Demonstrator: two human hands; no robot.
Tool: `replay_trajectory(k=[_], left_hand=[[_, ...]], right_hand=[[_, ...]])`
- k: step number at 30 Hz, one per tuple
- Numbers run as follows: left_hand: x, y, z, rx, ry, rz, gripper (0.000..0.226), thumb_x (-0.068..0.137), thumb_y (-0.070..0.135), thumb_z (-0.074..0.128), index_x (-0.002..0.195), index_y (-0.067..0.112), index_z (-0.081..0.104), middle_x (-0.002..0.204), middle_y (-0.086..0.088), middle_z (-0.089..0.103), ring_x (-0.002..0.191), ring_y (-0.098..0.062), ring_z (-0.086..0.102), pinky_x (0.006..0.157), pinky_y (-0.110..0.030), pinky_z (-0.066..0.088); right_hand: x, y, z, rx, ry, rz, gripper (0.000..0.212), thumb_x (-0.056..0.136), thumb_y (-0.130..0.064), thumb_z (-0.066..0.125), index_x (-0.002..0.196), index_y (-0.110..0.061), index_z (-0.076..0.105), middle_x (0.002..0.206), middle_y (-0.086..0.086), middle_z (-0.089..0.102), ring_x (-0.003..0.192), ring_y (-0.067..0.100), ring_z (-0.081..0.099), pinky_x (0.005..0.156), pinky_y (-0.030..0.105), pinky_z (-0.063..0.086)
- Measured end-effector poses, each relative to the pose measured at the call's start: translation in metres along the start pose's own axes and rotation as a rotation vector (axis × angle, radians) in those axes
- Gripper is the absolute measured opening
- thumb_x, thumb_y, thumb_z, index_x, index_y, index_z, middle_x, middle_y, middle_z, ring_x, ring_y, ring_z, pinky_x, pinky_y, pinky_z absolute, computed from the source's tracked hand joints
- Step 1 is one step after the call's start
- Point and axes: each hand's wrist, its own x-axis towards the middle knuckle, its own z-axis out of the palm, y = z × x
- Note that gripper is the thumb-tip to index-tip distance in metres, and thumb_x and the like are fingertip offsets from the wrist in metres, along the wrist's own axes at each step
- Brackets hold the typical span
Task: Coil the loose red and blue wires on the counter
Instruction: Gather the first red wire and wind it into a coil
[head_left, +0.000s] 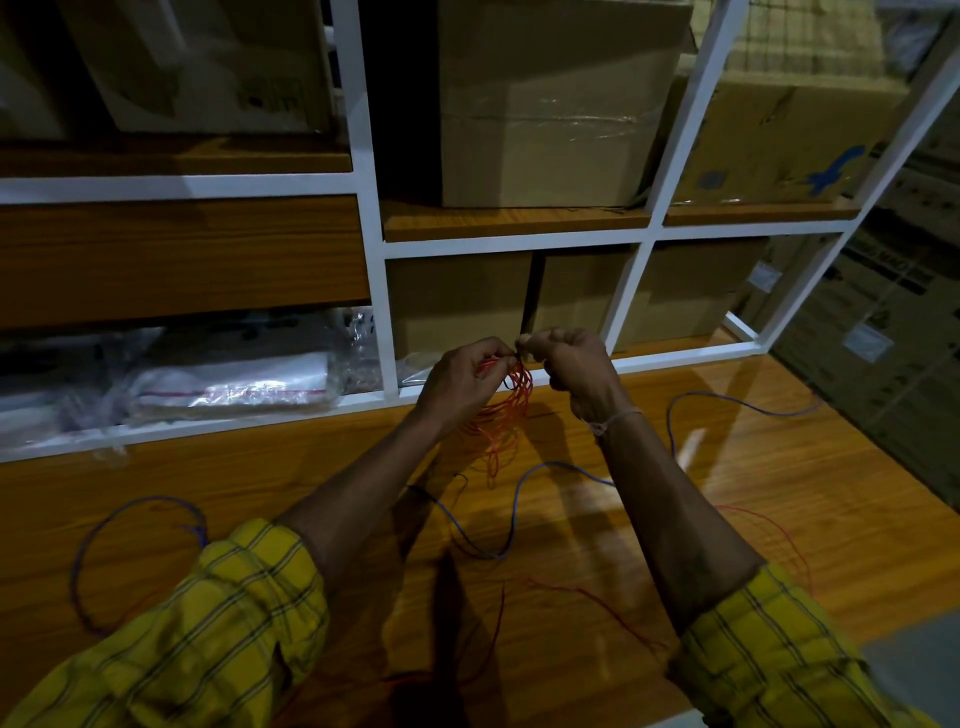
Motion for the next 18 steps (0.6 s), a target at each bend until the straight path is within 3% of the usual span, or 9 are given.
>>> replay_trajectory(k=[4, 7, 9, 10, 12, 14, 18], left_hand=[[0.0, 0.002, 0.0, -0.017, -0.002, 0.005, 0.014, 0.101, 0.033, 0.059, 0.101, 0.028, 0.071, 0.095, 0.011, 0.073, 0.089, -0.005, 0.067, 0.076, -0.04, 0.057], [0.002, 0.001, -0.001, -0.024, -0.012, -0.001, 0.013, 0.1, 0.034, 0.06, 0.1, 0.028, 0.071, 0.095, 0.01, 0.074, 0.089, -0.006, 0.068, 0.077, -0.041, 0.057], [0.002, 0.001, 0.0, -0.044, -0.024, -0.013, 0.012, 0.1, 0.033, 0.061, 0.097, 0.029, 0.072, 0.094, 0.01, 0.074, 0.09, -0.006, 0.069, 0.079, -0.041, 0.057], [0.003, 0.002, 0.0, -0.06, -0.029, -0.015, 0.012, 0.1, 0.032, 0.061, 0.095, 0.029, 0.072, 0.093, 0.01, 0.074, 0.09, -0.007, 0.069, 0.081, -0.04, 0.057], [0.004, 0.002, 0.0, -0.106, -0.037, -0.022, 0.013, 0.099, 0.032, 0.062, 0.09, 0.028, 0.071, 0.091, 0.01, 0.074, 0.091, -0.008, 0.07, 0.084, -0.041, 0.057], [0.006, 0.002, -0.001, -0.159, -0.04, -0.049, 0.015, 0.099, 0.029, 0.063, 0.089, 0.023, 0.072, 0.09, 0.01, 0.074, 0.092, -0.008, 0.07, 0.086, -0.038, 0.056], [0.006, 0.005, -0.006, -0.268, -0.058, -0.155, 0.017, 0.101, 0.023, 0.062, 0.088, 0.018, 0.071, 0.076, 0.017, 0.067, 0.071, 0.003, 0.06, 0.067, -0.024, 0.044]], right_hand=[[0.004, -0.002, 0.0, -0.054, -0.007, -0.019, 0.012, 0.092, -0.007, 0.067, 0.094, -0.001, 0.076, 0.047, -0.018, 0.058, 0.043, -0.001, 0.043, 0.042, 0.019, 0.029], [0.003, -0.004, 0.001, -0.053, -0.018, -0.032, 0.013, 0.095, -0.003, 0.065, 0.097, 0.006, 0.073, 0.063, -0.005, 0.062, 0.045, -0.004, 0.05, 0.042, 0.014, 0.035], [0.004, -0.003, 0.005, -0.08, -0.018, -0.053, 0.015, 0.097, -0.006, 0.065, 0.098, 0.007, 0.071, 0.078, 0.005, 0.066, 0.057, -0.005, 0.058, 0.05, 0.012, 0.042], [0.003, -0.002, 0.006, -0.102, -0.005, -0.08, 0.017, 0.097, -0.009, 0.065, 0.096, 0.007, 0.071, 0.083, 0.008, 0.067, 0.068, 0.003, 0.062, 0.059, 0.016, 0.046], [0.004, 0.0, 0.008, -0.109, 0.036, -0.148, 0.019, 0.097, -0.017, 0.066, 0.09, -0.001, 0.072, 0.083, 0.006, 0.068, 0.083, 0.016, 0.063, 0.075, 0.031, 0.051], [0.004, 0.0, 0.009, -0.086, 0.086, -0.199, 0.02, 0.098, -0.021, 0.065, 0.081, -0.013, 0.069, 0.077, -0.002, 0.065, 0.082, 0.013, 0.061, 0.078, 0.031, 0.049], [0.0, -0.001, 0.012, -0.032, 0.098, -0.231, 0.02, 0.1, -0.019, 0.065, 0.081, -0.013, 0.064, 0.079, -0.003, 0.062, 0.083, 0.011, 0.06, 0.078, 0.027, 0.047]])
